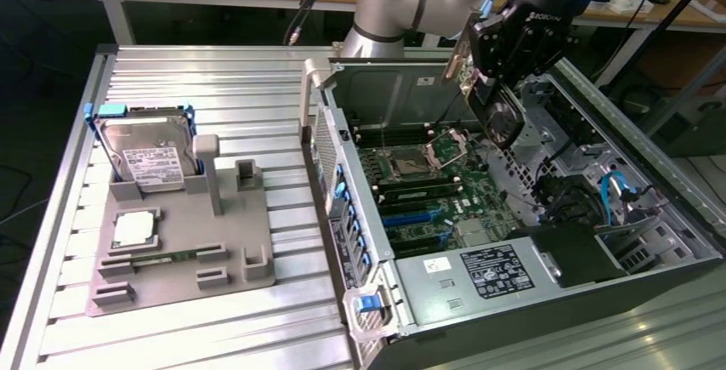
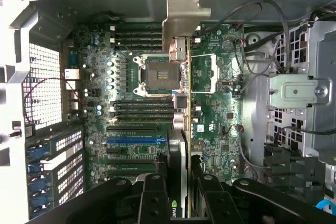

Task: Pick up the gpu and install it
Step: 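Insert the gpu into the slot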

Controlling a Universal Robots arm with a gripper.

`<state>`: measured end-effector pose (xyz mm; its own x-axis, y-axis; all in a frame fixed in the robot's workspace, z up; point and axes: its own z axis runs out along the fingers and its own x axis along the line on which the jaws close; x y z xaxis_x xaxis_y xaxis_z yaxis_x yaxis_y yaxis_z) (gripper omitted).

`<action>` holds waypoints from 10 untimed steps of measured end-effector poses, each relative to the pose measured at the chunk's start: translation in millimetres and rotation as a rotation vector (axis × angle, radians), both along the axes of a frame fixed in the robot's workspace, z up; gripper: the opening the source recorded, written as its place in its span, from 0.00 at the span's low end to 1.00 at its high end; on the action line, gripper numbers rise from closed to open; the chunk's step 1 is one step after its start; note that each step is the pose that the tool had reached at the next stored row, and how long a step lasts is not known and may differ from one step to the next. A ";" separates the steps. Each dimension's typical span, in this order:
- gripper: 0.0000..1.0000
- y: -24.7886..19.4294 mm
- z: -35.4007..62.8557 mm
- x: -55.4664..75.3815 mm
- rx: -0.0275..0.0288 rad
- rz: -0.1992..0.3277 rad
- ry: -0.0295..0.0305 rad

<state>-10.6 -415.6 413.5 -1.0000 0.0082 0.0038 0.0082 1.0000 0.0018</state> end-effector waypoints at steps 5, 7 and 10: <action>0.27 0.0 -0.3 0.0 0.0001 0.090 0.0000; 0.27 0.0 -0.7 0.0 0.0000 0.127 0.0000; 0.27 0.0 -1.5 0.0 0.0000 0.181 0.0000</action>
